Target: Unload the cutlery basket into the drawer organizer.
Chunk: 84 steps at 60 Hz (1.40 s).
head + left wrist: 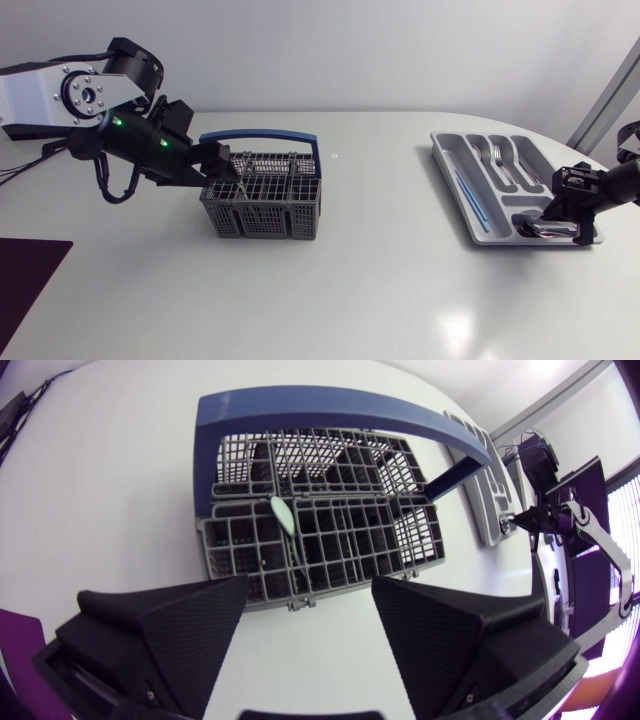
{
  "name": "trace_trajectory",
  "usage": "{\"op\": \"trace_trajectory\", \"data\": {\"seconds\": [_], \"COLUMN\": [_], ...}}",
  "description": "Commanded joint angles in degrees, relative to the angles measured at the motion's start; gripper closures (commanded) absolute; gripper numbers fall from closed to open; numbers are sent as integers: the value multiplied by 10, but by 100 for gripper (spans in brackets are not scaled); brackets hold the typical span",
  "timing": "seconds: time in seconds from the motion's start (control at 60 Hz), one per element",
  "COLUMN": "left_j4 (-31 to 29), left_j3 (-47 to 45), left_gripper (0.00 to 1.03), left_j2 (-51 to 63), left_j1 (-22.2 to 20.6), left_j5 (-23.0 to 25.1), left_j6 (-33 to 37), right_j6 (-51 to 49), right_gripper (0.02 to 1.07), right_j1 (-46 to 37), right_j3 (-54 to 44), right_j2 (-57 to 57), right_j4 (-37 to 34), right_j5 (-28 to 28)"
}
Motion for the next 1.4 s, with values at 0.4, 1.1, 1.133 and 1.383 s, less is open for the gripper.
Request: {"op": "trace_trajectory", "data": {"seconds": [0.4,1.1,1.133,1.383], "left_j4": [-6,-6,-6,7], "left_j3": [4,8,10,12], "left_gripper": [17,17,17,17], "left_j2": [10,7,7,9], "left_j1": [6,47,51,63], "left_j5": [5,5,5,6], "left_j6": [57,95,95,89], "right_j6": [-20,171,188,289], "right_gripper": [50,21,20,19], "right_j1": [-12,150,169,285], "right_j3": [5,-174,-185,-229], "right_j2": [38,-235,-252,-331], "right_j4": [59,52,52,52], "right_j5": [65,4,2,-1]}}
